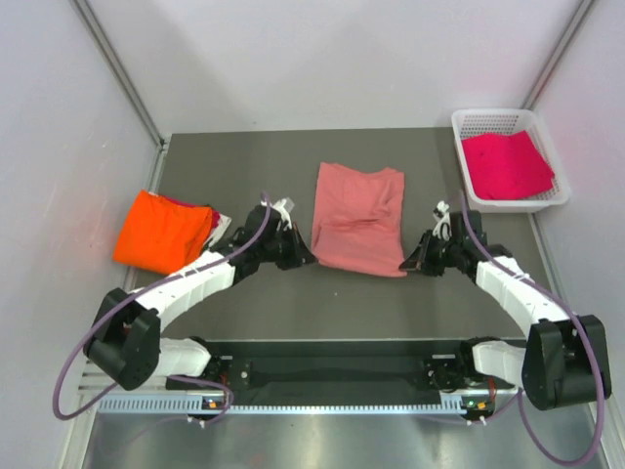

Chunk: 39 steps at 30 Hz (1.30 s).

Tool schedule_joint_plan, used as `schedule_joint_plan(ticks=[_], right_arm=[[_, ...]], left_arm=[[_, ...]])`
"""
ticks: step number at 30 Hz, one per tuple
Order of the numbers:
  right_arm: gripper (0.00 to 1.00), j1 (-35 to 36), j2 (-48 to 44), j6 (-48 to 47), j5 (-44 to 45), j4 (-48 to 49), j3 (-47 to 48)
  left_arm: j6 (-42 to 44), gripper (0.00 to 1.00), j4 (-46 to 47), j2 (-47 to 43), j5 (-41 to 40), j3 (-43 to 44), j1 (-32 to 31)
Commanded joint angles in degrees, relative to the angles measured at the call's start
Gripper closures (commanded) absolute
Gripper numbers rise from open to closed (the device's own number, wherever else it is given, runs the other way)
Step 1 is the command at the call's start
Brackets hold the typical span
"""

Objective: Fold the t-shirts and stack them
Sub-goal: Fold the tshirt

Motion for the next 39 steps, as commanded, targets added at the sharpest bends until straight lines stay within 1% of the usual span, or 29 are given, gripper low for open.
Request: schedule_joint_plan(ticks=[1,2,3,5,6,9,11,12,13,16,22,27,30,32,35,37,38,39], right_arm=[[1.00,0.34,-1.61,-1.11,-0.03,-8.18,10.59],[1.00,0.26,-1.61,-1.46,-0.03,-9.50,15.14],[1.00,0.34,-2.14,-1.46,0.41,-11.95,17.19],[1.00,0.34,-3.37,-1.20,1.37,-13.38,20.62],[1.00,0.34,-5.02,-1.11,1.73,-13.82,20.55],[1.00,0.34,-7.58,-0.93,1.64,-13.91,15.65],[1.00,0.43,-9.51,-1.02,-0.20,-13.47,9.24],[1.00,0.43,-10.48,-1.02,-1.07,-12.69,7.12],[1.00,0.43,-11.27,-0.93,-1.17,-12.59,3.62],[1.00,0.34,-15.14,-0.84,-0.47,-13.03,-0.35],[1.00,0.43,-18.57,-0.76,0.24,-14.79,-2.91],[1.00,0.43,-19.89,-0.93,0.15,-15.93,-4.50],[1.00,0.61,-20.42,-1.28,0.76,-16.98,-3.62],[1.00,0.52,-19.90,-1.64,1.81,-17.68,-1.34],[1.00,0.52,-17.01,-1.90,2.87,-18.04,3.49],[1.00,0.34,-14.98,-2.25,4.01,-17.87,7.86],[1.00,0.26,-12.54,-2.25,4.45,-17.69,9.46],[1.00,-0.01,-11.21,-2.43,4.98,-17.60,12.96]], left_arm=[[1.70,1.00,-9.56,-2.40,-3.56,9.54,1.00],[2.23,1.00,-11.50,-2.49,-3.91,13.83,1.00],[2.93,1.00,-14.13,-2.58,-4.44,15.79,1.09],[3.03,1.00,-15.99,-3.45,-4.79,18.87,1.09],[2.94,1.00,-16.08,-3.98,-4.27,18.79,1.00],[1.62,1.00,-15.56,-5.56,-2.42,14.33,0.48],[-0.39,1.00,-13.20,-7.84,-2.42,7.83,-1.63],[-2.32,1.00,-12.23,-8.72,-2.77,5.55,-2.77],[-3.29,1.00,-10.57,-10.04,-3.64,1.87,-5.48],[-5.93,1.00,-10.02,-11.19,-4.79,-2.11,-9.53],[-8.05,1.00,-8.70,-13.82,-5.41,-6.42,-11.04],[-9.45,1.00,-8.00,-13.74,-5.50,-7.75,-12.44],[-9.81,1.00,-7.13,-13.39,-4.71,-7.49,-13.15],[-10.07,1.00,-5.98,-12.95,-4.53,-6.88,-12.98],[-9.46,1.00,-8.25,-12.25,-5.67,-2.75,-11.57],[-7.62,1.00,-9.84,-11.20,-6.81,1.81,-9.99],[-7.00,1.00,-11.59,-10.58,-7.08,3.48,-9.20],[-5.60,1.00,-12.56,-9.71,-6.99,6.98,-7.19]])
